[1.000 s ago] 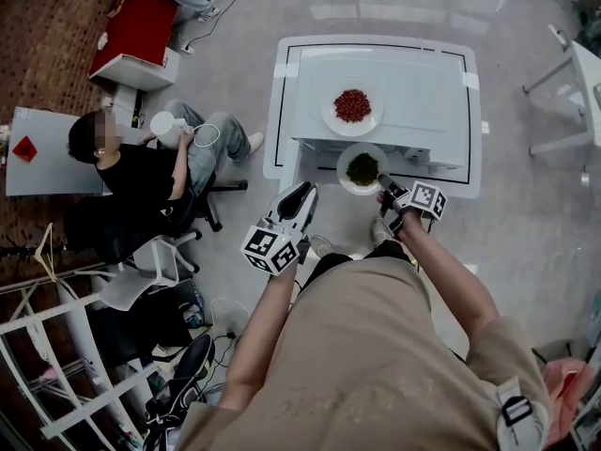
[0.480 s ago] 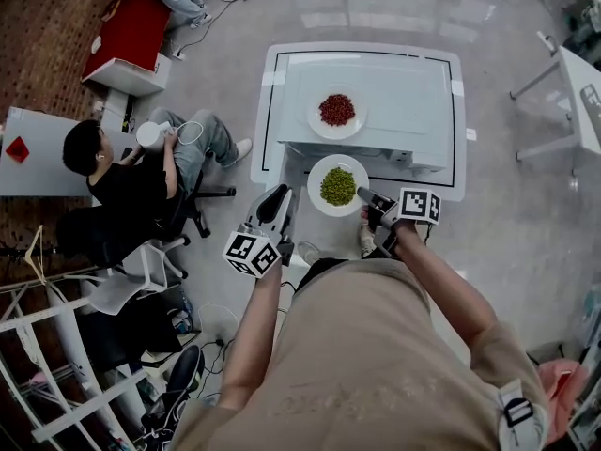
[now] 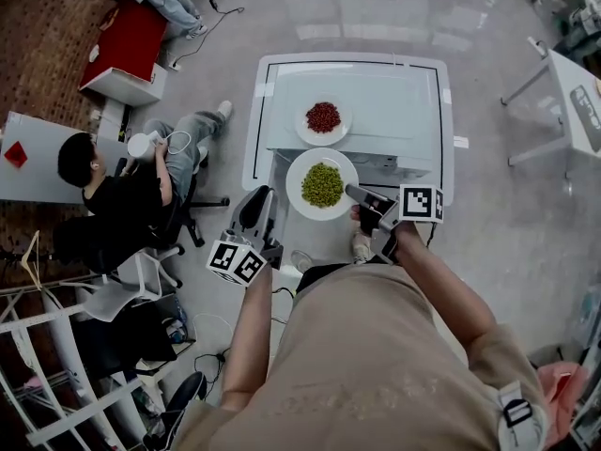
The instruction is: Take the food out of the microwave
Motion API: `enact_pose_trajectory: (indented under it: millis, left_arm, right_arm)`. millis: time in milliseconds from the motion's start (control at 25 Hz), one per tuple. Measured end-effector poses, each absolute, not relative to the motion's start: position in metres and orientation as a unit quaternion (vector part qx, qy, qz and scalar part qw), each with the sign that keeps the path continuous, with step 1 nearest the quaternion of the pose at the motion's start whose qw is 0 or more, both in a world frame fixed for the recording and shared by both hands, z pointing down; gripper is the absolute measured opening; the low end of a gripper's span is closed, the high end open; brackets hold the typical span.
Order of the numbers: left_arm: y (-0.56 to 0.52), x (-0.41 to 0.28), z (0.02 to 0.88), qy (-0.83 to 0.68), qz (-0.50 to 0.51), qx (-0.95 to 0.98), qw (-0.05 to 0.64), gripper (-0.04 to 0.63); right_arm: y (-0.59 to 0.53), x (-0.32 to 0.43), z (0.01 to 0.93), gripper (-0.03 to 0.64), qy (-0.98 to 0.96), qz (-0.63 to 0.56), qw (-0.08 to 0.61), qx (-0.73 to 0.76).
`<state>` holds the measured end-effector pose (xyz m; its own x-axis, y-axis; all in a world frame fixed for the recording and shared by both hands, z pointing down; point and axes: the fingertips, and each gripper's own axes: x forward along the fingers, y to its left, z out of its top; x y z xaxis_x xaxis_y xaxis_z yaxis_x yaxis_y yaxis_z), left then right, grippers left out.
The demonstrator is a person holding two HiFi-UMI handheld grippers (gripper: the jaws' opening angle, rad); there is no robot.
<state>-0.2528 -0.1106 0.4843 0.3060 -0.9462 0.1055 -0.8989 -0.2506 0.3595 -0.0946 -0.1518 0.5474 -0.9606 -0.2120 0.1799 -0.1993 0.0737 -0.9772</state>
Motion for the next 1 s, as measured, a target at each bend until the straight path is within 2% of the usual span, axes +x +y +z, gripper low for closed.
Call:
enact_pose_trajectory:
  millis: [160,280,560,1000]
  left_arm:
    - [-0.116,-0.24,0.464,-0.585,-0.068,0.792,0.164,0.052]
    - [-0.118,-0.232,0.453,-0.578,-0.071,0.799,0.152,0.052]
    - [-0.12,-0.227,0.432,-0.564,-0.078,0.81,0.141,0.052]
    - [-0.138,-0.195,0.427,-0.541,-0.075,0.827,0.132,0.052]
  right_arm:
    - [-0.166,-0.076,0.513,0.017,0.76,-0.634,0.021,-0.144]
    - [-0.172,-0.071,0.482,0.017,0.771,-0.623,0.06,-0.119]
    - [-0.175,-0.055,0.455,0.017,0.774,-0.614,0.06,-0.142]
    - [-0.205,0.028,0.426,0.017,0.762,-0.608,0.115,-0.193]
